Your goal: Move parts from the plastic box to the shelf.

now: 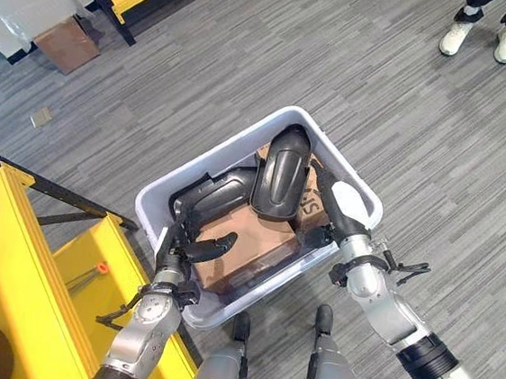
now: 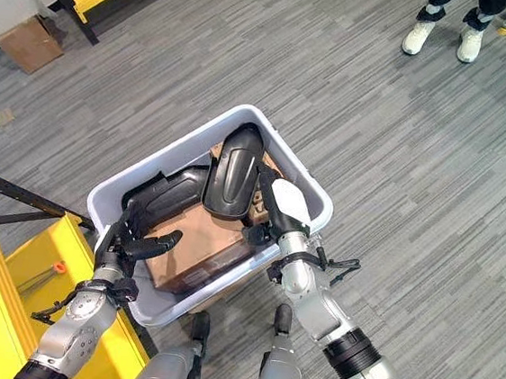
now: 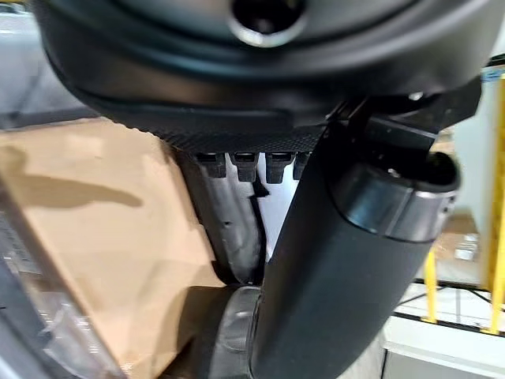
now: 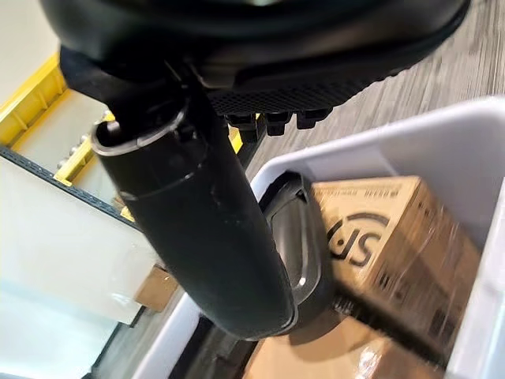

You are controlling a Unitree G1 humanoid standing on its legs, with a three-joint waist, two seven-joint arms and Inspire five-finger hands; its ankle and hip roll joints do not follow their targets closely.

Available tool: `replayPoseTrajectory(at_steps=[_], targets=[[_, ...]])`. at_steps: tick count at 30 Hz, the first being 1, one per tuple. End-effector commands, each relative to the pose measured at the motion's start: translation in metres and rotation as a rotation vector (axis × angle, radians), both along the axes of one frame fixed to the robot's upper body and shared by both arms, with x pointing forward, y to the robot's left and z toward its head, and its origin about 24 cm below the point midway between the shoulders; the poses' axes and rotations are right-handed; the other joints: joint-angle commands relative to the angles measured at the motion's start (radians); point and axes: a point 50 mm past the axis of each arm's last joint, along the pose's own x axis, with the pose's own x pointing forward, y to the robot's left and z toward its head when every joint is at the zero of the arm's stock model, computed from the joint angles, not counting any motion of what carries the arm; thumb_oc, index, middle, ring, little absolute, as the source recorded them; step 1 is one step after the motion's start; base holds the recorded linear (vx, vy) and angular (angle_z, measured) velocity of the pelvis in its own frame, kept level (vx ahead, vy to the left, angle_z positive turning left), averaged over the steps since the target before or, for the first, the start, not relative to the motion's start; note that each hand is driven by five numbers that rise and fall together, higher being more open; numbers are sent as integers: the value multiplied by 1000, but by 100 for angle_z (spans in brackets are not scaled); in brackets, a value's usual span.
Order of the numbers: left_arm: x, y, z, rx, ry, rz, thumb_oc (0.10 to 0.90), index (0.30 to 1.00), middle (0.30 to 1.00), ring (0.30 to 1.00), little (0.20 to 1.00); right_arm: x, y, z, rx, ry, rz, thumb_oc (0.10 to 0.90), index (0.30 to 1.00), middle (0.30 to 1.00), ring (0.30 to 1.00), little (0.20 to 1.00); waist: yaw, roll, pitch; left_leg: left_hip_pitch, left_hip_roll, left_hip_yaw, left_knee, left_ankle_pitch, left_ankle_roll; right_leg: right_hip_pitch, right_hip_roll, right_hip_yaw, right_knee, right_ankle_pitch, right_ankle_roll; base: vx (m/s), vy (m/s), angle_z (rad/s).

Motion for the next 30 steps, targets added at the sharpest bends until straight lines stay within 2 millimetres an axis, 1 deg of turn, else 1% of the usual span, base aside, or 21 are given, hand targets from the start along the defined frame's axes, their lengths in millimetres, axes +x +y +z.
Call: replayPoseTrajectory(at_steps=[1,2,3,4,6,9,10,14,17,21,25,30], targets=[[6,-11,33,-23,-171,-76,900,1000,1000,1000,1000,-2,22,62,14,-305,78,900,1000,1000,1000,1000,-6,10,-55,-17,8,155,19,-28,5,28,16,-119,163,-244,-43,-37,17,15],[7,-12,34,-24,-174,-84,900,1000,1000,1000,1000,-2,22,63,9,-313,72,900,1000,1000,1000,1000,-10,13,-54,-17,12,167,16,-26,4,27,13,-124,162,-243,-42,-112,60,25],[9,-17,37,-27,-192,-111,900,1000,1000,1000,1000,-3,21,70,-16,-351,50,900,1000,1000,1000,1000,-25,24,-49,-16,21,214,4,-21,2,11,1,-141,159,-238,-36,-120,73,35],[10,-18,39,-27,-197,-117,900,1000,1000,1000,1000,-4,21,73,-31,-367,42,900,1000,1000,1000,1000,-29,28,-47,-17,22,225,0,-20,3,3,-3,-144,160,-236,-34,-167,129,50],[16,-26,45,-37,-216,-139,900,1000,1000,1000,1000,3,27,87,-89,-423,25,900,1000,1000,1000,1000,-27,50,-20,-35,10,228,3,-26,9,-37,-21,-153,183,-238,-29,-109,152,88],[16,-27,47,-42,-219,-148,900,1000,1000,1000,1000,6,29,94,-111,-442,32,900,1000,1000,1000,1000,-25,60,-8,-38,-6,227,8,-37,17,-42,-25,-151,189,-242,-28,36,125,19],[16,-27,48,-48,-218,-152,900,1000,1000,1000,1000,6,30,98,-135,-451,45,900,1000,1000,1000,1000,-24,66,-1,-37,-21,225,8,-44,24,-44,-27,-146,193,-244,-26,74,129,5],[16,-26,48,-55,-217,-149,900,1000,1000,1000,1000,2,37,106,-169,-463,84,900,1000,1000,1000,1000,-19,69,7,-46,-39,223,14,-52,33,-61,-33,-141,204,-244,-22,47,93,2],[17,-27,51,-52,-224,-148,900,1000,1000,1000,1000,1,45,110,-197,-473,98,900,1000,1000,1000,1000,-10,63,16,-58,-47,219,21,-58,38,-73,-36,-140,215,-244,-20,8,23,-1],[18,-30,53,-49,-229,-151,900,1000,1000,1000,1000,2,49,112,-227,-489,94,900,1000,1000,1000,1000,-4,58,22,-68,-51,219,30,-62,42,-81,-38,-140,220,-242,-18,0,0,0],[20,-33,54,-40,-229,-159,900,1000,1000,1000,1000,7,49,112,-239,-488,57,900,1000,1000,1000,1000,1,54,30,-82,-56,216,41,-65,46,-92,-41,-139,227,-240,-16,0,0,0],[21,-35,53,-40,-230,-155,900,1000,1000,1000,1000,14,46,107,-237,-451,26,900,1000,1000,1000,1000,3,55,41,-95,-63,216,52,-68,49,-103,-47,-138,239,-239,-13,3,14,0]])
